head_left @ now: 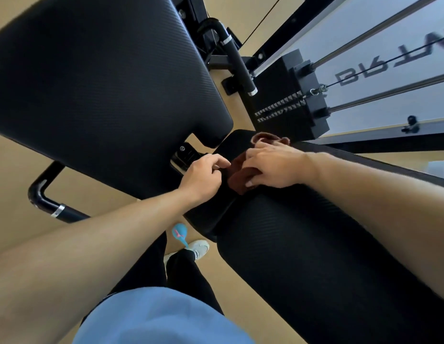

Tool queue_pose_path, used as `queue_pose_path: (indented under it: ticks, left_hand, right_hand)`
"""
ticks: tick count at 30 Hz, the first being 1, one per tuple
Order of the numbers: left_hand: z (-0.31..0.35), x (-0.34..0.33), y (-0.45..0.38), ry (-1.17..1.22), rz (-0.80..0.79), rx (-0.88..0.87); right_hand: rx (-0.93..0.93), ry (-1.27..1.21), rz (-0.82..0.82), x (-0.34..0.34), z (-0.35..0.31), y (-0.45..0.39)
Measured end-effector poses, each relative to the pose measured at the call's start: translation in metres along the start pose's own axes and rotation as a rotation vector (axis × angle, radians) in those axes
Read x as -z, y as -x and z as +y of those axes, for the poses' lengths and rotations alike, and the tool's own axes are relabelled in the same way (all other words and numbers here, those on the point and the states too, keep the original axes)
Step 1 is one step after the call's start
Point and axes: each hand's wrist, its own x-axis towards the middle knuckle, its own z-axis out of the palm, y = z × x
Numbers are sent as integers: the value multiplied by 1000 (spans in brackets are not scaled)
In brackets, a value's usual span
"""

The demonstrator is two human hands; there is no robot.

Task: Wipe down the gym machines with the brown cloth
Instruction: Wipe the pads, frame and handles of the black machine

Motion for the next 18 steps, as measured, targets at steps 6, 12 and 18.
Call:
queue_pose_path:
  ticks: [6,12,18]
  left_hand:
    - [-16,23,15,-59,60,149]
    - [-19,30,18,-81,48,172]
    - [-8,11,23,-53,2,148]
  right_hand:
    - [262,22,-60,-39,-118,-4]
    - [-90,78,11,15,16,18]
    - [-186,137,13,10,-7,8]
